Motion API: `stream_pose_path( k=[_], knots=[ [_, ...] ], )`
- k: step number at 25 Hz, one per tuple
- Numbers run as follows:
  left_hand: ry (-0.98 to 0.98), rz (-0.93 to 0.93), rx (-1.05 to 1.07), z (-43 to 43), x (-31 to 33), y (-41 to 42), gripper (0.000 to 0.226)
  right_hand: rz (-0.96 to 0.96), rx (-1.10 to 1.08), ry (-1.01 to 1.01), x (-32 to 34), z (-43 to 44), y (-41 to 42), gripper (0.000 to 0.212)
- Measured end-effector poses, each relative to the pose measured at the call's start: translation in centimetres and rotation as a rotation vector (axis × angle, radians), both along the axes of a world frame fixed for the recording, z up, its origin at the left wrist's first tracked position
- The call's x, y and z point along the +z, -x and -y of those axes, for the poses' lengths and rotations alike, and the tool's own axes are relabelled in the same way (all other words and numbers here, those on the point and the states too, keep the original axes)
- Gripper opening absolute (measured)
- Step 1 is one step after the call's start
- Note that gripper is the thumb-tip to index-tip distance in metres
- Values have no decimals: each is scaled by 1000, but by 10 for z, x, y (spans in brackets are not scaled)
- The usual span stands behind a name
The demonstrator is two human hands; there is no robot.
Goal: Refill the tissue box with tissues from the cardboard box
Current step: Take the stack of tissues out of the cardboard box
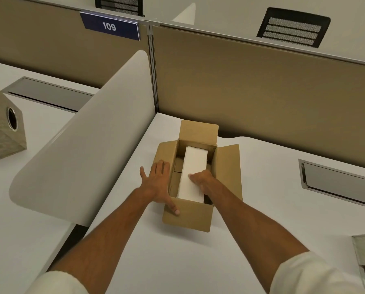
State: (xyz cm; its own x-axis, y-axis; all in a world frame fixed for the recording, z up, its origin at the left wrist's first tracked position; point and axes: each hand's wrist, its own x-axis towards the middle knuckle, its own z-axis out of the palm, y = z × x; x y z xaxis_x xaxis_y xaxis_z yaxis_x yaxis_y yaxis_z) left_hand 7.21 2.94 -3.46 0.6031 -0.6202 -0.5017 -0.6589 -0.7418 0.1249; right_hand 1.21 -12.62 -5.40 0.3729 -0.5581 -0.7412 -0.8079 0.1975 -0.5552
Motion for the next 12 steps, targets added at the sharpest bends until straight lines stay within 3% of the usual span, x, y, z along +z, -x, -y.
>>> stream_pose_path(
  k=[12],
  knots=[
    [-2,-50,11,0,0,1,164,76,-121,-238,-1,2,-4,70]
  ],
)
